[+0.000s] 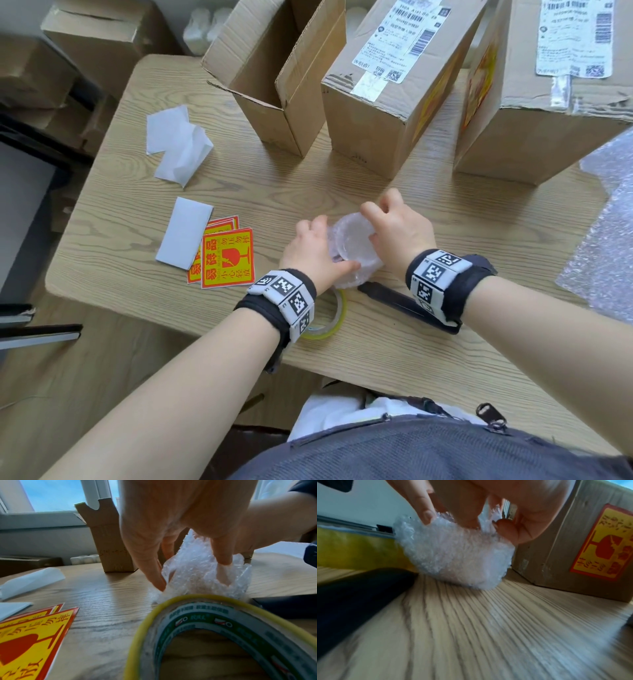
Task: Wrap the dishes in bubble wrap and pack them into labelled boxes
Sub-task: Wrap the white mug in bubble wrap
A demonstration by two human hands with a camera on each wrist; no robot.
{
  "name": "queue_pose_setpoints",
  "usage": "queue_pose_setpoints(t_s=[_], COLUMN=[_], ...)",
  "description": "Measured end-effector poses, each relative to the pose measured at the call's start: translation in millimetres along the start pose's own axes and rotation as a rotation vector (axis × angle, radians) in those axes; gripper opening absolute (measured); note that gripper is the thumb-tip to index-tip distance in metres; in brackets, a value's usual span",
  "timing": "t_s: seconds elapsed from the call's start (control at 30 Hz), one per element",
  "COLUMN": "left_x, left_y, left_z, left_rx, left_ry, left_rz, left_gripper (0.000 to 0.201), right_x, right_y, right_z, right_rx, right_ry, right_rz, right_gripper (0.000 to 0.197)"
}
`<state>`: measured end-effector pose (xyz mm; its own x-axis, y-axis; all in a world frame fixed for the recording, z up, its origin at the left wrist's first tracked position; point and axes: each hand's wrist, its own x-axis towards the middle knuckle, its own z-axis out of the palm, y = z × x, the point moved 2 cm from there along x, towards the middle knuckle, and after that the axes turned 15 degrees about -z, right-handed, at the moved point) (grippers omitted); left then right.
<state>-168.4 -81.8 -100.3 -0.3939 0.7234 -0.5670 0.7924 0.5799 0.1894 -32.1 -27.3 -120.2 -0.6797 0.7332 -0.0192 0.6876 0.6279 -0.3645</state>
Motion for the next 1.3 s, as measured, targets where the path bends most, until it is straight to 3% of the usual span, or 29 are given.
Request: queue_pose_setpoints(t_s=[0.07, 0.2, 0.3, 0.37, 0.5, 0.6, 0.67, 0.77, 0.83, 0.93, 1.0, 1.07, 1.2, 1.3], left_x=[-2.7, -4.8, -7.1, -8.6, -8.9, -4.4, -1.7, 1.4, 4.1, 4.6, 2.0, 0.2, -4.4, -10.6], left_y=[1.9, 0.6, 0.3, 0.8, 1.9, 2.5, 4.1, 6.0, 4.3, -2.3, -14.5, -31.2, -61.2, -72.0], left_z=[-0.3, 3.1, 4.6, 4.3, 6.1, 6.2, 6.5, 8.5, 6.2, -6.5, -16.8, -22.1, -15.3, -6.9], left_rx=[-0.001, 0.041, 0.084, 0.071, 0.096, 0.160, 0.234, 0.320, 0.248, -0.083, -0.254, -0.287, -0.197, -0.117], left_ry=[0.014, 0.109, 0.204, 0.237, 0.222, 0.191, 0.162, 0.139, 0.111, 0.078, 0.111, 0.138, 0.079, 0.050], left_rz=[0.058, 0.080, 0.123, 0.169, 0.277, 0.333, 0.356, 0.376, 0.381, 0.420, 0.353, 0.254, 0.154, 0.186], left_gripper=[0.076, 0.063, 0.054, 0.048, 0.037, 0.032, 0.033, 0.034, 0.031, 0.025, 0.027, 0.029, 0.028, 0.022], right_x=[-4.2, -16.5, -22.0, -21.7, -19.3, -18.9, -18.5, -16.6, -16.2, -16.3, -16.6, -16.9, -19.7, -25.2], right_y=[-3.9, -1.7, -1.6, -4.5, -9.5, -7.2, -5.1, -5.6, -8.2, -13.5, -15.1, -16.7, -22.0, -27.5], right_z=[-2.6, 2.7, 7.0, 6.3, -2.6, -7.3, -10.2, -10.0, -8.1, -8.1, -8.0, -8.3, -11.1, -14.2], right_rx=[-0.022, -0.054, -0.022, -0.008, 0.001, -0.003, -0.042, -0.060, -0.055, -0.046, -0.059, -0.086, -0.124, -0.107], right_ry=[0.018, -0.032, -0.030, -0.003, -0.061, -0.262, -0.300, -0.300, -0.288, -0.256, -0.245, -0.239, -0.188, -0.162], right_rz=[-0.094, -0.222, -0.194, -0.190, -0.152, -0.104, -0.133, -0.143, -0.119, -0.082, -0.071, -0.059, -0.029, -0.022], right_gripper=[0.037, 0.036, 0.034, 0.022, 0.044, 0.059, 0.069, 0.068, 0.065, 0.060, 0.058, 0.055, 0.053, 0.057])
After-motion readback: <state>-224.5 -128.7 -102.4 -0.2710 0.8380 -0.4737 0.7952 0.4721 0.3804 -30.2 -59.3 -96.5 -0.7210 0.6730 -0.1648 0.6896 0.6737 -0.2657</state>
